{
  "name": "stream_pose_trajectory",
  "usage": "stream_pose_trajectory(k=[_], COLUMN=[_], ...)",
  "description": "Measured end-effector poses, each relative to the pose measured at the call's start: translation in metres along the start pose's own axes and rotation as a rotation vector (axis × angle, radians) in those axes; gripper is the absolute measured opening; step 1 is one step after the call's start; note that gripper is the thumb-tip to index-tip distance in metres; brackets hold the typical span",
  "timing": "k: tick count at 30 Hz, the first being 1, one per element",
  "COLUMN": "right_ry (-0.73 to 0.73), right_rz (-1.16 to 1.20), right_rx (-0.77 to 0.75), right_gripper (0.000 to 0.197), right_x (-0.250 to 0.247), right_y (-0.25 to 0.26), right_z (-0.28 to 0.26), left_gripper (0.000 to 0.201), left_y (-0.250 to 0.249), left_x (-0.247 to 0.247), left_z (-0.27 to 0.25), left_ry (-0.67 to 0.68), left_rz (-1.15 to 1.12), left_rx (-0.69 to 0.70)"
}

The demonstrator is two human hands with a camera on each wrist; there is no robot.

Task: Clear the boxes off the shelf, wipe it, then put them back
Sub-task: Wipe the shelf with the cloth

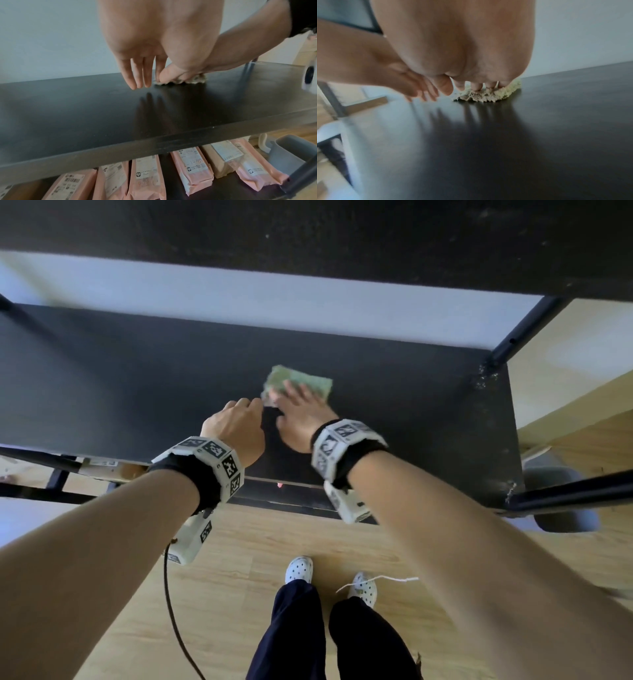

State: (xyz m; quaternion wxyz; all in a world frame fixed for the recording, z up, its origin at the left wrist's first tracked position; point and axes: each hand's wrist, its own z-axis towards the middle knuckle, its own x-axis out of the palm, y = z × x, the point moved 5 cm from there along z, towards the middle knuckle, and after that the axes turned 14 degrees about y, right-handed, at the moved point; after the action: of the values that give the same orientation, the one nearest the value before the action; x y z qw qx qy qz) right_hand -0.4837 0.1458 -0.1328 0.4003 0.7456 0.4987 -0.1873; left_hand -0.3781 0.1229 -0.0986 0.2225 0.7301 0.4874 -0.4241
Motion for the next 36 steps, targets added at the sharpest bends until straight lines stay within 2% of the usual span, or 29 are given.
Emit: stream_pose_trajectory(k=[3, 6, 9, 12, 14, 16, 18, 21, 24, 26, 29, 31, 36], right_ry=[0.035, -0.036, -0.192, -0.261, -0.257, -0.239, -0.220, -0.155, -0.095, -0.133, -0.249, -0.291, -0.314], right_rz=[-0.039, -0.050, 0.054, 0.222, 0.301, 0.359, 0.342, 0.260, 0.281, 0.311, 0.395, 0.434, 0.440], right_rx=[-0.073, -0.061, 0.122, 0.408, 0.567, 0.623, 0.568, 0.339, 0.238, 0.287, 0.499, 0.564, 0.436], right_gripper=[0.058, 0.061, 0.060, 0.061, 0.062, 0.063, 0.066, 0.065, 0.058, 0.057, 0.063, 0.064, 0.064], right_x=[0.003, -0.018, -0.049, -0.057, -0.050, -0.040, -0.033, -0.026, -0.040, -0.054, -0.060, -0.054, -0.033], right_y=[0.023, -0.015, -0.096, -0.181, -0.211, -0.210, -0.185, -0.135, -0.129, -0.156, -0.221, -0.242, -0.199], right_z=[0.022, 0.033, 0.018, -0.037, -0.074, -0.086, -0.075, -0.040, -0.024, -0.033, -0.070, -0.090, -0.084], left_gripper=[0.039, 0.034, 0.029, 0.029, 0.030, 0.032, 0.033, 0.031, 0.031, 0.031, 0.031, 0.031, 0.028], left_y=[0.006, 0.011, 0.006, -0.007, -0.020, -0.034, -0.047, -0.067, -0.086, -0.098, -0.111, -0.120, -0.147], left_x=[-0.002, -0.003, -0.003, -0.003, -0.007, -0.013, -0.022, -0.030, -0.030, -0.027, -0.024, -0.022, -0.019], left_z=[0.001, 0.000, 0.000, 0.003, 0.007, 0.013, 0.019, 0.025, 0.028, 0.028, 0.028, 0.029, 0.039], left_ry=[-0.031, -0.029, -0.036, -0.031, -0.021, -0.010, -0.006, -0.026, -0.045, -0.055, -0.064, -0.064, -0.009], left_rz=[-0.055, -0.054, -0.028, -0.028, -0.002, 0.029, 0.059, 0.063, 0.047, 0.055, 0.059, 0.070, 0.165], left_rx=[-0.044, -0.058, -0.014, 0.031, 0.081, 0.124, 0.151, 0.172, 0.199, 0.229, 0.273, 0.294, 0.296])
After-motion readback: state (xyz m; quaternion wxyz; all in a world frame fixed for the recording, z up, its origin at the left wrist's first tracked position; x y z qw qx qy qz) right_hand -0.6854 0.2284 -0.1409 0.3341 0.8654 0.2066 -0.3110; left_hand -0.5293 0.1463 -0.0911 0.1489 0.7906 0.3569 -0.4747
